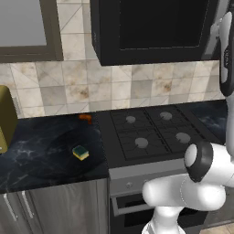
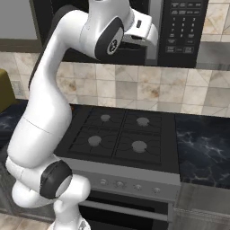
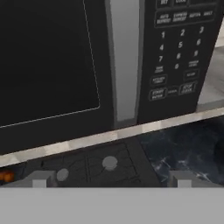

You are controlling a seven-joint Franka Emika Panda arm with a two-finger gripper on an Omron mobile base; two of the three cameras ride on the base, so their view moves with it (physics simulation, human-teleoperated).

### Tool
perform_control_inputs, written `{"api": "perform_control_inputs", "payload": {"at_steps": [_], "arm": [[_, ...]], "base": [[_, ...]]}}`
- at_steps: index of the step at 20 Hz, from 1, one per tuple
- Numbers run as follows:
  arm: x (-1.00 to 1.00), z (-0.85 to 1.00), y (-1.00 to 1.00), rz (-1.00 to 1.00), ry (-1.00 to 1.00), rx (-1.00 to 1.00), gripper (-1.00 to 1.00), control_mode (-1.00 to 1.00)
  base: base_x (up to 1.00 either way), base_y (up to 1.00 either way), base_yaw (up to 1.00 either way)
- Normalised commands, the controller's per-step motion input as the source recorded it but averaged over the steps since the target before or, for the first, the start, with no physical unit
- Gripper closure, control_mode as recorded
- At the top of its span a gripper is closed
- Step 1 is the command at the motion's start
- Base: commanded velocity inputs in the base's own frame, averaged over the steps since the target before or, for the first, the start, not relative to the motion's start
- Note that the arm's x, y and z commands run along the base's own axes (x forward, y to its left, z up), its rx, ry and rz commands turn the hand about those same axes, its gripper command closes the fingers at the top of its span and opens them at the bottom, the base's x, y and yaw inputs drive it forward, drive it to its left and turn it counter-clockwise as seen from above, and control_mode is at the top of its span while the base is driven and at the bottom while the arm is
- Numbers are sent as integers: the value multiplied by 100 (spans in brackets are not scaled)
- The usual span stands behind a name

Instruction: Place the sponge inside the microwave to prepare for sanitizing.

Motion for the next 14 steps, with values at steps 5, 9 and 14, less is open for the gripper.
{"api": "perform_control_inputs", "payload": {"at_steps": [5,9,14], "arm": [[68,0,-9,14,-1,0,-100,-100],[29,0,-45,0,0,0,-100,-100],[1,4,-39,0,0,0,-100,-100]], "base": [[0,0,0],[0,0,0],[0,0,0]]}}
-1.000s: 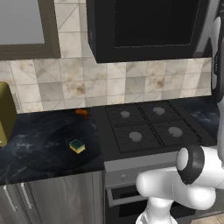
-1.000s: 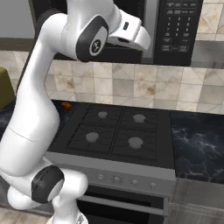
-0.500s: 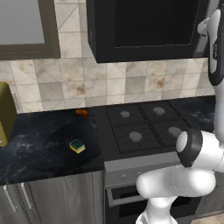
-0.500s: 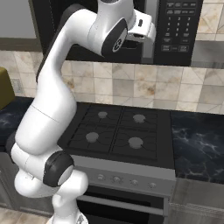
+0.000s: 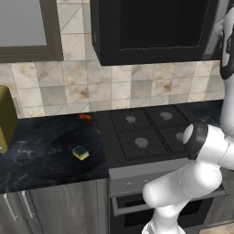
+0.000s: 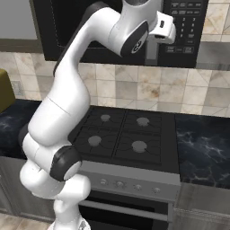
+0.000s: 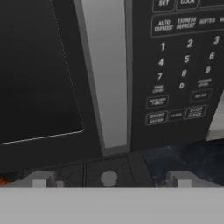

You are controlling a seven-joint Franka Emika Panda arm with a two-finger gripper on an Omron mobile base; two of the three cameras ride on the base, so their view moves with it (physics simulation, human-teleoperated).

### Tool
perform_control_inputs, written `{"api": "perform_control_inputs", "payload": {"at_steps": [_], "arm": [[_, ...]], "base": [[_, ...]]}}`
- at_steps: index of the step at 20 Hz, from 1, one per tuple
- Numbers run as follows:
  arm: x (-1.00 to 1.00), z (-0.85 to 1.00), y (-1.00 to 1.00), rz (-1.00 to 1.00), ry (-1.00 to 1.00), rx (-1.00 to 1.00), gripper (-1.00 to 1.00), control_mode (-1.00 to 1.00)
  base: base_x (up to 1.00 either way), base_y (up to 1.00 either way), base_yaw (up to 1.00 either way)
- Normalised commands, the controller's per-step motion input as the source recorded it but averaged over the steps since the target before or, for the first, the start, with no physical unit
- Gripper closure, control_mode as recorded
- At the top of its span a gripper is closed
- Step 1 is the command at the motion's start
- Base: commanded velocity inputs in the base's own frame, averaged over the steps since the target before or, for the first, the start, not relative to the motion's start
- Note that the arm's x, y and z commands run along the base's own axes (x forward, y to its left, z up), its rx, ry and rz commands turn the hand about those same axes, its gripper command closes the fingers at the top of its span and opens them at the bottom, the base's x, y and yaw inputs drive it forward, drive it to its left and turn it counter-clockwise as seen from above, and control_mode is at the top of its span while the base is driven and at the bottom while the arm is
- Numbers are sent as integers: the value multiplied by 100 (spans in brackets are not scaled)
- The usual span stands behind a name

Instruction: Place the sponge inside the microwave to prepare for sanitizing.

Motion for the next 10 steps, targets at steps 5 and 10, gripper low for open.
{"api": "perform_control_inputs", "payload": {"at_steps": [5,10], "arm": [[17,1,0,7,-1,1,-100,-100],[50,-4,0,1,0,-1,-100,-100]], "base": [[0,0,0],[0,0,0]]}}
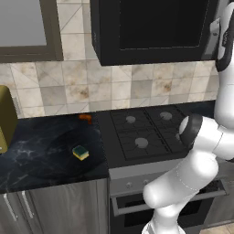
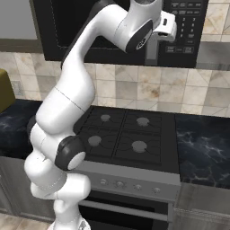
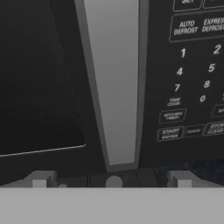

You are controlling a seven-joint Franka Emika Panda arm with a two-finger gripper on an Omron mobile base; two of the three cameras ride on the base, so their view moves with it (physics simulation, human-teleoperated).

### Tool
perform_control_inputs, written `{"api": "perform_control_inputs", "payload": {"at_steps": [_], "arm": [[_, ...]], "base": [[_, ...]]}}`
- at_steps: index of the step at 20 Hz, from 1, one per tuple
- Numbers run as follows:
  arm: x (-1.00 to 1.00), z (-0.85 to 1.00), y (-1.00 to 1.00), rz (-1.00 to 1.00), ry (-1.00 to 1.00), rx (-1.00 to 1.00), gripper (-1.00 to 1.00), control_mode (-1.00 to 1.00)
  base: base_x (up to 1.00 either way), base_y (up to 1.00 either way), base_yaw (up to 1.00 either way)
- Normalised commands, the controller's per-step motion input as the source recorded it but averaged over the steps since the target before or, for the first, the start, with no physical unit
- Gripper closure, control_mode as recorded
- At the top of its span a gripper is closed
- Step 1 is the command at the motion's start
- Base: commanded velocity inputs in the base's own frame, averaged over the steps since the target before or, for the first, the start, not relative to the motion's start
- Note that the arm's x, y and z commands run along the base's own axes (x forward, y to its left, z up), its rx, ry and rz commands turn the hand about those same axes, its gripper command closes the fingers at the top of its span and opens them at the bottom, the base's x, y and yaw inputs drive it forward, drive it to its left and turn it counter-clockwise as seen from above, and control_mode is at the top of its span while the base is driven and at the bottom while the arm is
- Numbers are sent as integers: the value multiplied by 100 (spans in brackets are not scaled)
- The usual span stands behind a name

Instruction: Place the sponge inside the microwave to prepare for sanitizing.

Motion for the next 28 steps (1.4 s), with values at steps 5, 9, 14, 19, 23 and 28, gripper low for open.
{"api": "perform_control_inputs", "payload": {"at_steps": [5,9,14,19,23,28], "arm": [[29,0,-24,0,0,-5,-100,-100],[34,0,-4,2,0,-1,-100,-100],[30,-1,0,5,0,1,-100,-100],[26,0,0,3,0,0,-100,-100],[37,0,-10,3,0,0,-100,-100],[61,0,-28,9,2,0,-100,-100]], "base": [[0,0,0],[0,0,0],[0,0,0],[0,0,0],[0,0,0],[0,0,0]]}}
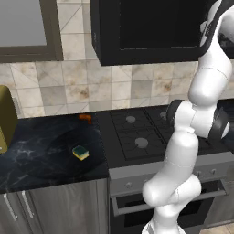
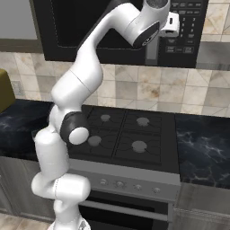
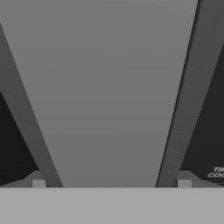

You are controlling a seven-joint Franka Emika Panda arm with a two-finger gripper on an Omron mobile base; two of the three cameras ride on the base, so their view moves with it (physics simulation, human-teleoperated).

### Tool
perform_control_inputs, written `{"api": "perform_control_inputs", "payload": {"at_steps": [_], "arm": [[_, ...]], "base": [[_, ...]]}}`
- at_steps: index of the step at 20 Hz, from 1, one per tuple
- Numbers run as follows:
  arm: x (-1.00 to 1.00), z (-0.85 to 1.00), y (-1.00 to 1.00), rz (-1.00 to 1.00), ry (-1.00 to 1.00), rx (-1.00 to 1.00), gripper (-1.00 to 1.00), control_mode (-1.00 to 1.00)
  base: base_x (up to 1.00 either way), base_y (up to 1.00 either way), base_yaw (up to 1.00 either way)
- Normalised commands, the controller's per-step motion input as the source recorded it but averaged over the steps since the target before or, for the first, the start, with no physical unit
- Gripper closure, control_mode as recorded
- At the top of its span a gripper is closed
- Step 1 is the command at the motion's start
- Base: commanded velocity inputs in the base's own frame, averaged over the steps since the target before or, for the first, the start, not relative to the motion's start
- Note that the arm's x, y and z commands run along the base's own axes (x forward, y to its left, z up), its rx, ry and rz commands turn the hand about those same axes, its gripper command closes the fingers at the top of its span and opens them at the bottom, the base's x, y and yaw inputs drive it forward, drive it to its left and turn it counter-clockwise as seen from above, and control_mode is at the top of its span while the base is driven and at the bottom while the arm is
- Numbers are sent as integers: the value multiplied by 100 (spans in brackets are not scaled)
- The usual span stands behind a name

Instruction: Place the sponge inside the microwave to prepare for sanitizing.

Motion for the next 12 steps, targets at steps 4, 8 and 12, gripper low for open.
{"api": "perform_control_inputs", "payload": {"at_steps": [4,8,12], "arm": [[47,0,-21,13,0,2,-100,-100],[23,-4,4,6,-1,0,100,-100],[7,-9,17,0,-11,0,100,-100]], "base": [[0,0,0],[0,0,0],[0,0,0]]}}
